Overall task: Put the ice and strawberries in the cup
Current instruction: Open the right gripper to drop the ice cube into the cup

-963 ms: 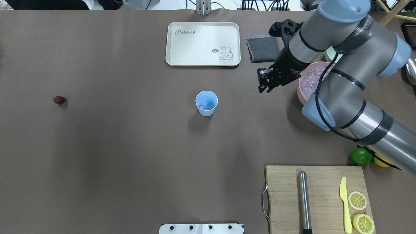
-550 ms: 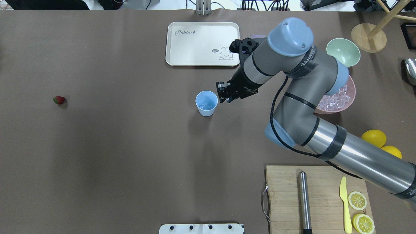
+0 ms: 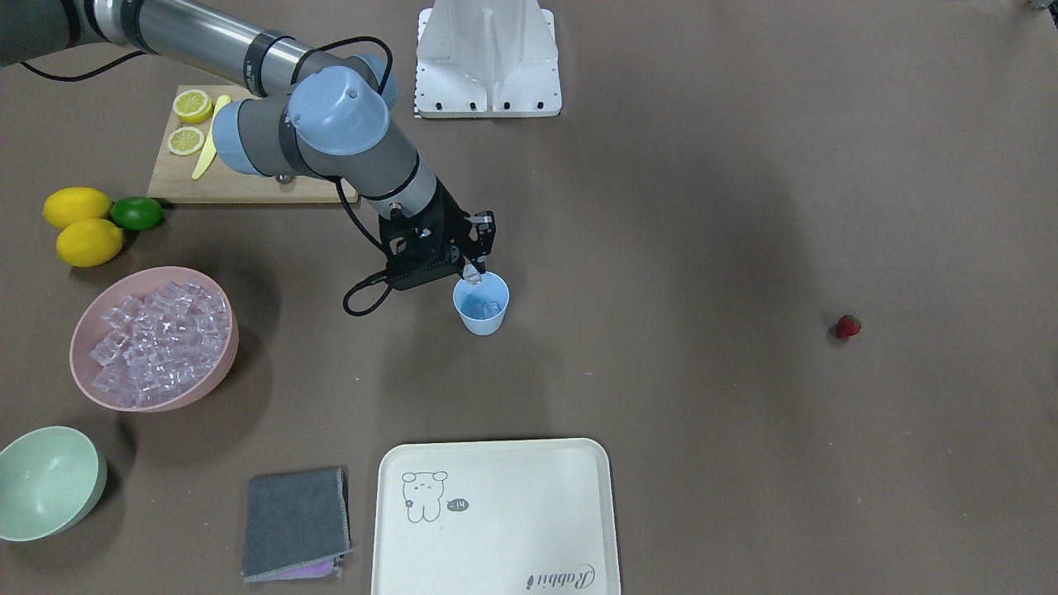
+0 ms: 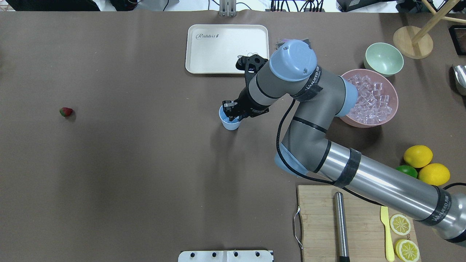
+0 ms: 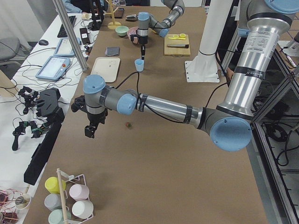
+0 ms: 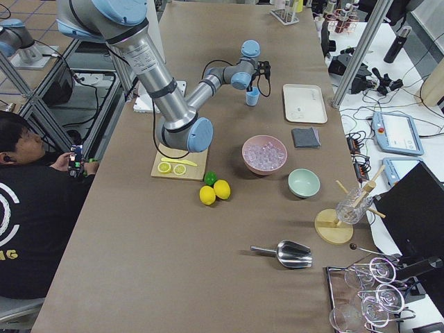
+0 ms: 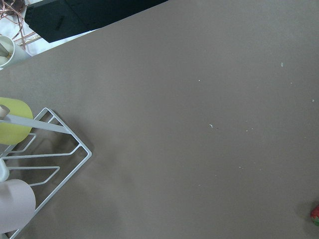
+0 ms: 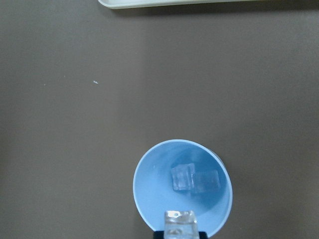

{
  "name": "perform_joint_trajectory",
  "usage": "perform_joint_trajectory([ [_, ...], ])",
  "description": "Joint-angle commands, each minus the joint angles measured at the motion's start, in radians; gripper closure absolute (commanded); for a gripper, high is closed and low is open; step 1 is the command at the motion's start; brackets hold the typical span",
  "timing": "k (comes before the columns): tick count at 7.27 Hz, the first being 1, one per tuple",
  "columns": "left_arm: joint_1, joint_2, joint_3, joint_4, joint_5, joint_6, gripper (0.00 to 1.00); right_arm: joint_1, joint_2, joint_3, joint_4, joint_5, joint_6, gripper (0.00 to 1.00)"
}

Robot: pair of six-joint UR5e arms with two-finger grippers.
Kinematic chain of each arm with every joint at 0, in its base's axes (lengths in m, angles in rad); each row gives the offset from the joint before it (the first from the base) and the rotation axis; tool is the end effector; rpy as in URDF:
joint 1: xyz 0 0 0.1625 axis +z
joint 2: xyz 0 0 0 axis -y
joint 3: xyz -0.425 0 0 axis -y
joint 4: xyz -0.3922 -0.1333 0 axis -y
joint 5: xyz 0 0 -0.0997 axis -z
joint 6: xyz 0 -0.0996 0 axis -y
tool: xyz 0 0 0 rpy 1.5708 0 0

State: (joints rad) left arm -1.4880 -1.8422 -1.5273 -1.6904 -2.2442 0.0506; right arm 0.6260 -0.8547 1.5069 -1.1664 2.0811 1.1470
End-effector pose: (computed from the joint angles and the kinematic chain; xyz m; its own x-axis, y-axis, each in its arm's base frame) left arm -0.0200 -0.6200 0.5226 0.7566 0.3233 -0.5684 -0.1162 0.9218 0.3698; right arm -0.5301 -0.4878 0.2010 0.4318 -0.1306 0.8925 0.0120 0.9902 0.1391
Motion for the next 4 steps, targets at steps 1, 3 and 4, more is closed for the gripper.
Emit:
perform_joint_trajectory([
  [1,0.000,0.000,0.010,0.000,0.000,0.002,0.02,0.000,0.020,-0.020,-0.001,-0.003,-0.001,1.00],
  [3,0.000,0.000,0.012,0.000,0.000,0.002,0.02,0.003,0.029,-0.037,0.001,-0.004,-0.009,1.00],
  [4,0.000,0.000,0.012,0.000,0.000,0.002,0.02,0.003,0.029,-0.039,-0.001,-0.027,-0.009,0.73],
])
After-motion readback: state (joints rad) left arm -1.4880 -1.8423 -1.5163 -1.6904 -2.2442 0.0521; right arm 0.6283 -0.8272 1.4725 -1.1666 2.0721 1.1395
